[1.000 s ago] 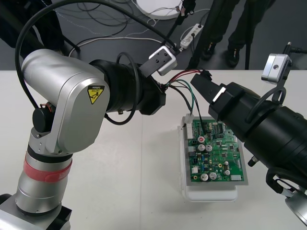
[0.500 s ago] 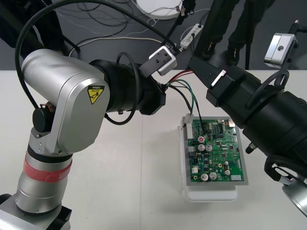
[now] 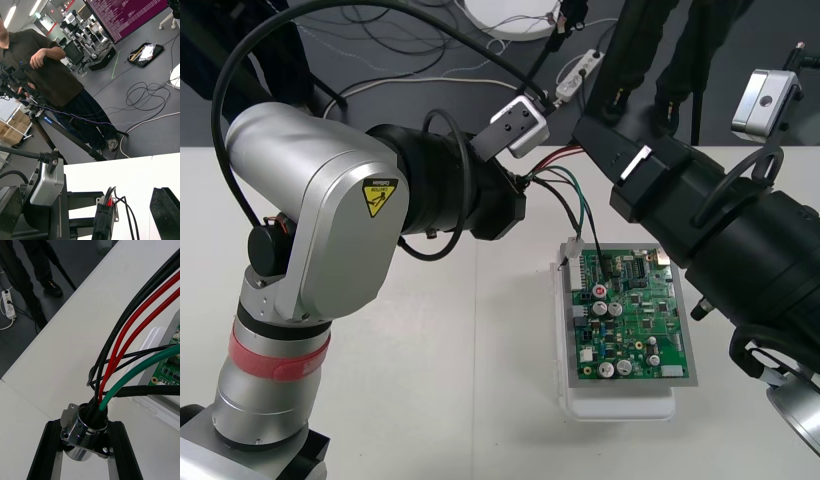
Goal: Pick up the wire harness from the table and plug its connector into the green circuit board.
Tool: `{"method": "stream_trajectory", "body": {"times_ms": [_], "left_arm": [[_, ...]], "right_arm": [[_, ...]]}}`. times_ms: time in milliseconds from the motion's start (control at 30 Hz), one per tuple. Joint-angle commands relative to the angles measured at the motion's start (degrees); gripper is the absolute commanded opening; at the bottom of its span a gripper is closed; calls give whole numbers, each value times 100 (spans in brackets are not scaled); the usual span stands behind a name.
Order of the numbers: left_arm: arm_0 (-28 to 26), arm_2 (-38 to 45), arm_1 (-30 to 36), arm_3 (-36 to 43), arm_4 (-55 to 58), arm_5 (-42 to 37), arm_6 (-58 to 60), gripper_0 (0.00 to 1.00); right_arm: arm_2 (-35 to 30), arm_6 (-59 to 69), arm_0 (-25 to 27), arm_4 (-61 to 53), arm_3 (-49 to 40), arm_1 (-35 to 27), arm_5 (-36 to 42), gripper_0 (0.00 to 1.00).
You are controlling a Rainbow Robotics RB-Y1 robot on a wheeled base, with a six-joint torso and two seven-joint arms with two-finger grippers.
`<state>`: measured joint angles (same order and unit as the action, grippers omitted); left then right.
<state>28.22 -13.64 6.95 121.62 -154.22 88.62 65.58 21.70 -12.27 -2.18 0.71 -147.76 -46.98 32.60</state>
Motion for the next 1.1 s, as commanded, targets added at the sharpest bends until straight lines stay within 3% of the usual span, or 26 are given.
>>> {"method": "stream_trajectory", "body": {"times_ms": [33, 900, 967, 1033, 1100], "left_arm": [[254, -34, -167, 46, -20, -214, 271, 0], [254, -25, -159, 46, -20, -266, 271, 0], [254, -25, -159, 46, -29, -266, 280, 0], [254, -25, -159, 46, -29, -266, 271, 0], [254, -34, -159, 46, -20, -266, 280, 0]], "right_arm": [[151, 58, 77, 78, -224, 48, 9, 100], [256, 6, 130, 272, -224, -40, 18, 100], [256, -3, 130, 280, -224, -40, 9, 77], [265, -12, 139, 280, -224, -49, 18, 16], [256, -12, 147, 289, -224, -66, 18, 7]]}}
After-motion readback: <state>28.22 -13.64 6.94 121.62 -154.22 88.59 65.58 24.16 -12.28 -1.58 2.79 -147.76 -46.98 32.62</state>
